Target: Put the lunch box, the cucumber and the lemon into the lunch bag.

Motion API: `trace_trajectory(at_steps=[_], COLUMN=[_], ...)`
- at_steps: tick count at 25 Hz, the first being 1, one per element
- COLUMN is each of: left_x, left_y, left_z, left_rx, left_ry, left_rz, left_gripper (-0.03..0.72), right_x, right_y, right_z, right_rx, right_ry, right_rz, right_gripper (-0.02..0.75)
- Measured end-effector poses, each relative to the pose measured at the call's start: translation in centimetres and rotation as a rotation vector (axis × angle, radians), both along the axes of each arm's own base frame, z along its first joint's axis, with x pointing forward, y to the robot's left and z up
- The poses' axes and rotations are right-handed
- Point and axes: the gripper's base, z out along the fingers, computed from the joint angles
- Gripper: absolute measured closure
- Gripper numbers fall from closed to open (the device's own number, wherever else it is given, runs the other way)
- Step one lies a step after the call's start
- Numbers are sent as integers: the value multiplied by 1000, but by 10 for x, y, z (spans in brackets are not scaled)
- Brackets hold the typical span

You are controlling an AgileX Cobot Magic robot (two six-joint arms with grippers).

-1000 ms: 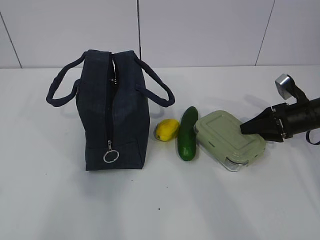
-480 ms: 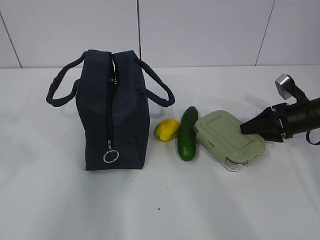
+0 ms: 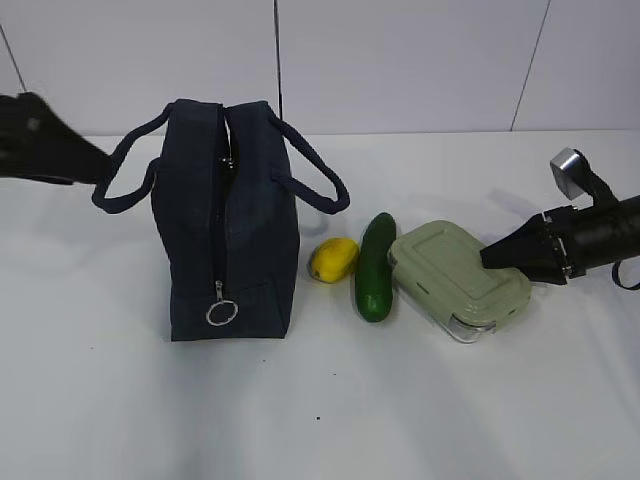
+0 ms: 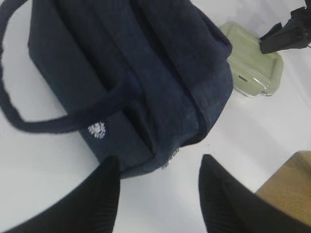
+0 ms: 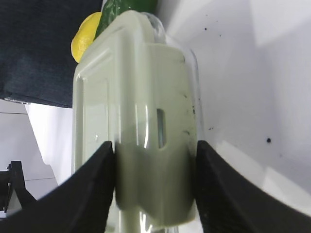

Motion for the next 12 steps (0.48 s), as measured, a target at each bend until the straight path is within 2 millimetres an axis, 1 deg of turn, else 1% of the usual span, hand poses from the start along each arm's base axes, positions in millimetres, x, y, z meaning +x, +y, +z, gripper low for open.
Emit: trace_trajectory(at_steps=[3,5,7,9,12], left_x=[21,34,46,55,67], left_y=[-23,-34,-40,-42,-43], left_z=[-6,-13,-23,-31,-39], left_rx=[10,16,19,17,22], left_ry=[-10,-4,22,46,60], left_rz=[-47,-62,-58,-38,-18], left_gripper=[325,325,325,325,325], right_x=[0,0,0,0,0], right_y=[0,0,0,0,0], right_z=[0,0,0,0,0], right_rx=[0,0,0,1,3], right_ry=[0,0,0,0,0], right_rz=[0,0,0,-1,0], right_gripper=[363,363,363,363,363])
